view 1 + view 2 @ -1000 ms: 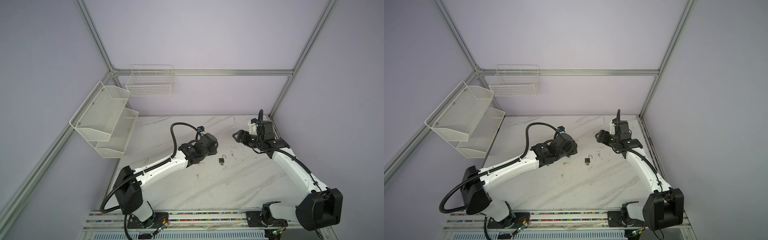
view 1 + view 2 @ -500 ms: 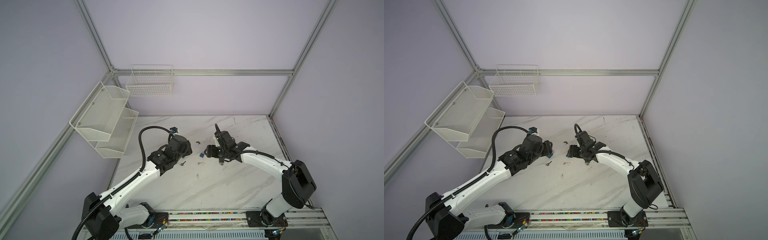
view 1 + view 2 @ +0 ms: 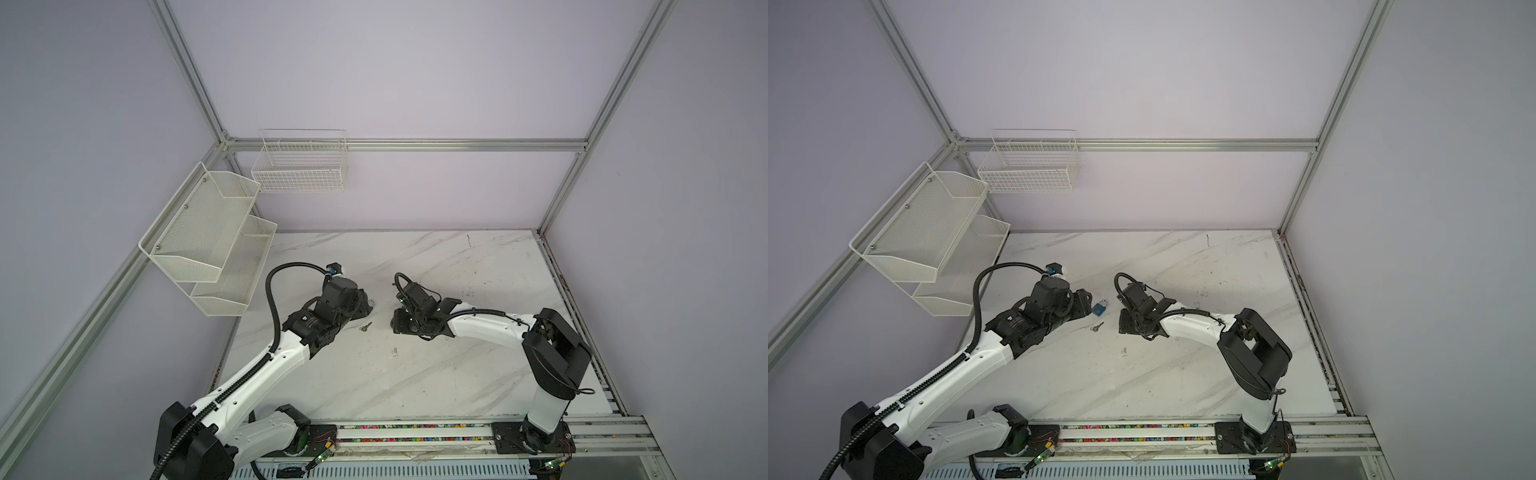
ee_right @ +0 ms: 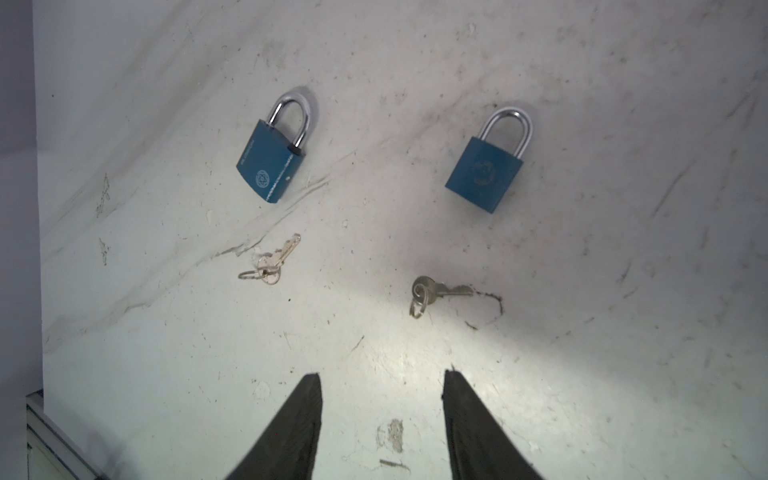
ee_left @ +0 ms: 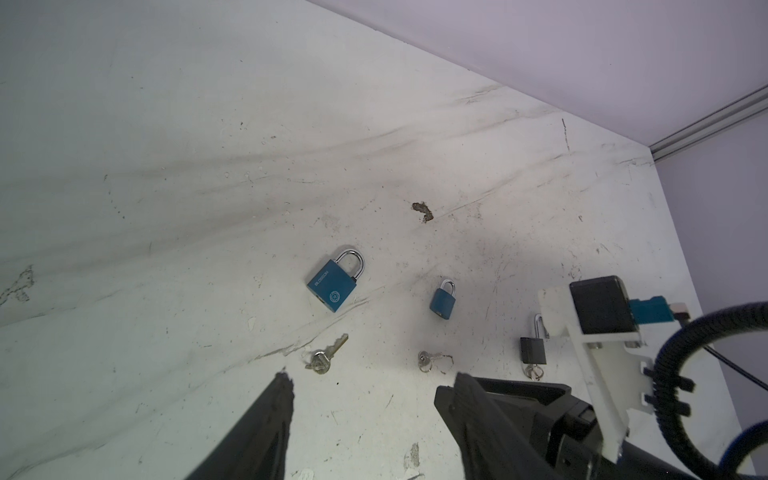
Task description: Unlock with the key
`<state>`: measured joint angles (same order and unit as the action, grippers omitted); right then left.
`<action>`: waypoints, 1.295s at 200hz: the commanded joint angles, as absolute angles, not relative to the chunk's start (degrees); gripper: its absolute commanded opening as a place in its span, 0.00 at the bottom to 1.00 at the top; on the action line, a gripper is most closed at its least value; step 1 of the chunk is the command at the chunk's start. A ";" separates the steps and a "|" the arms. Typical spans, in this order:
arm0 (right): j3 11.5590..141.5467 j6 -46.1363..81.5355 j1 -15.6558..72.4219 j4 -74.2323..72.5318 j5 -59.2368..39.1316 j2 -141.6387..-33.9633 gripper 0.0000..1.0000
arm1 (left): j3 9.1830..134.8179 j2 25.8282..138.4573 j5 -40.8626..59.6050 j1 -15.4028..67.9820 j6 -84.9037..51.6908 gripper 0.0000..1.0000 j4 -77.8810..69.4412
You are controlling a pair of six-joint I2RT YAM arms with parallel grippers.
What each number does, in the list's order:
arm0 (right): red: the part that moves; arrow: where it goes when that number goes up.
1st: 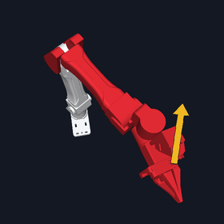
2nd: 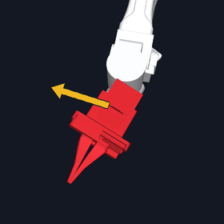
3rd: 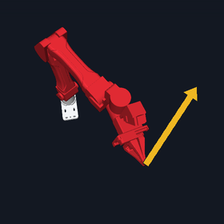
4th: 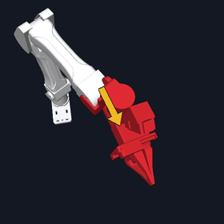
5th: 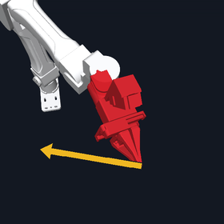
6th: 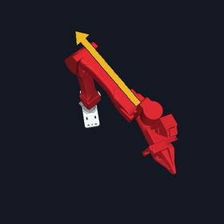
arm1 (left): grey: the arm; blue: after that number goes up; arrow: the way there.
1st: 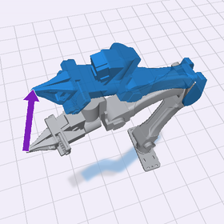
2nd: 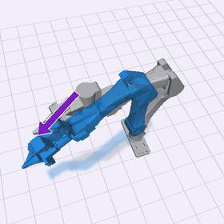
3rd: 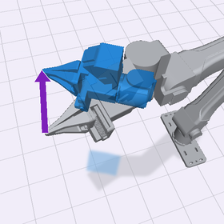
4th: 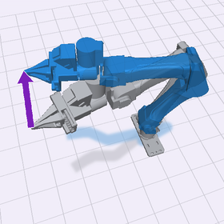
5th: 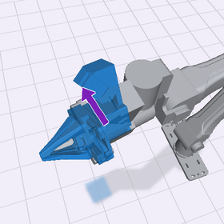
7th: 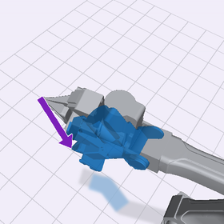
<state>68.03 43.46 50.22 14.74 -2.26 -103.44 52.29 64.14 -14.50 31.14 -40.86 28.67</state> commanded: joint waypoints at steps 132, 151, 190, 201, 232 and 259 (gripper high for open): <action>72.85 46.61 50.80 15.47 0.93 -111.42 0.30 | 48.08 60.80 -16.89 29.79 -42.18 0.61 26.64; 73.47 46.40 50.89 15.64 1.04 -111.96 0.30 | 48.16 61.04 -16.79 29.60 -42.41 0.61 26.61; 74.46 45.54 50.87 15.98 1.92 -112.74 0.29 | 47.99 61.35 -17.11 29.51 -42.97 0.61 26.54; 74.88 45.15 50.98 16.37 2.24 -112.98 0.29 | 47.94 61.30 -17.14 29.44 -43.07 0.61 26.53; 75.17 44.77 50.97 16.74 2.57 -113.77 0.29 | 47.55 60.57 -17.57 29.37 -43.33 0.61 26.69; 75.81 43.92 50.98 17.67 3.24 -114.19 0.28 | 47.24 59.95 -17.53 29.14 -43.56 0.61 26.98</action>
<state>74.76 44.77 50.54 15.44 1.23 -112.75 49.58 61.80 -16.58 29.69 -42.68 27.99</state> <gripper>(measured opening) 0.283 0.607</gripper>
